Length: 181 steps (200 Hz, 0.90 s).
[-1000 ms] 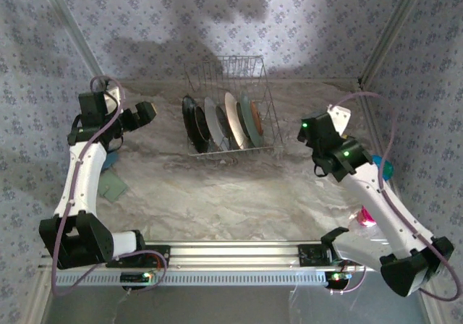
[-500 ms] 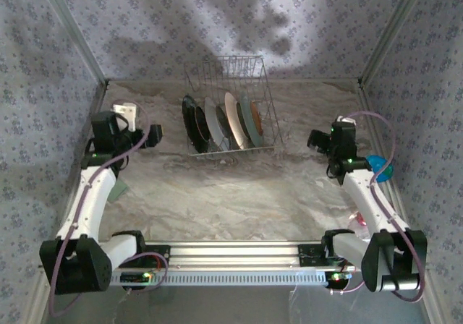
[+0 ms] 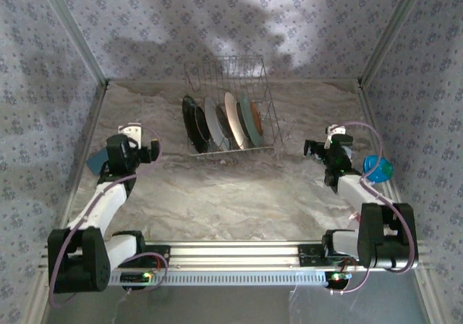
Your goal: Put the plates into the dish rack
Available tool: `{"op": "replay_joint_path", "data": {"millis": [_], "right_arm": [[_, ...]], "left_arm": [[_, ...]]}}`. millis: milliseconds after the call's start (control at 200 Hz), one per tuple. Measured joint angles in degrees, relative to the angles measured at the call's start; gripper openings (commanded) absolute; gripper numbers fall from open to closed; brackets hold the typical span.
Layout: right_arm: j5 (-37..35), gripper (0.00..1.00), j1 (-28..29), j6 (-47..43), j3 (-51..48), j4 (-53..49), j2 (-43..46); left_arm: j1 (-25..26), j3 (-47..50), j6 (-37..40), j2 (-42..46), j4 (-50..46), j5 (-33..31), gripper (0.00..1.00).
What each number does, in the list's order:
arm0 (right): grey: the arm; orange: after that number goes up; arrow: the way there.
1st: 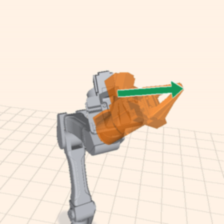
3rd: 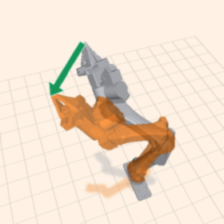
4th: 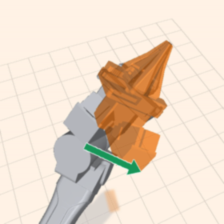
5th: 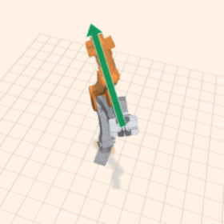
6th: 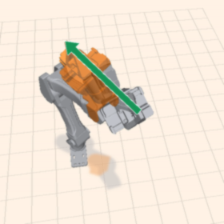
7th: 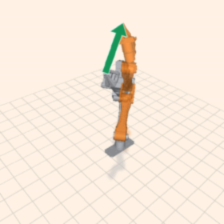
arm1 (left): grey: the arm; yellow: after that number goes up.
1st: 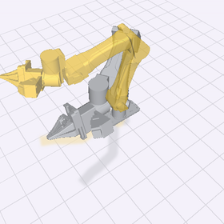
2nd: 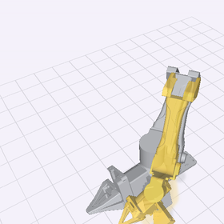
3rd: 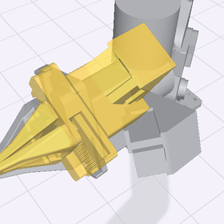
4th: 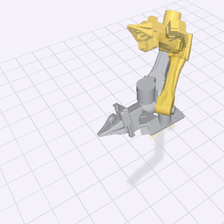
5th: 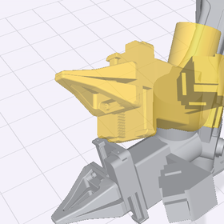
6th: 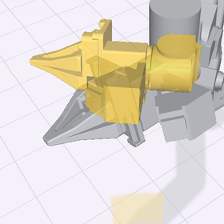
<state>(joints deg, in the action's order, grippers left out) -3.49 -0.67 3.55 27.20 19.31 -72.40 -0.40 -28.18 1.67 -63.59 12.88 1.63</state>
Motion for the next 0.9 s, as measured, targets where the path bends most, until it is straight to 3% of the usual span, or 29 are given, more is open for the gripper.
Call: {"op": "replay_joint_path", "data": {"millis": [460, 905], "right_arm": [[7.8, 1.0, -2.8, -4.3, -4.3, 21.9, -13.7], [12.3, 1.0, -3.2, -5.6, -5.4, 25.6, -14.5]], "left_arm": [[-2.1, 6.9, -1.4, -23.4, 30.3, 2.4, 1.0], [-2.2, 5.8, -2.4, -24.5, 32.2, 1.6, 0.99]]}}
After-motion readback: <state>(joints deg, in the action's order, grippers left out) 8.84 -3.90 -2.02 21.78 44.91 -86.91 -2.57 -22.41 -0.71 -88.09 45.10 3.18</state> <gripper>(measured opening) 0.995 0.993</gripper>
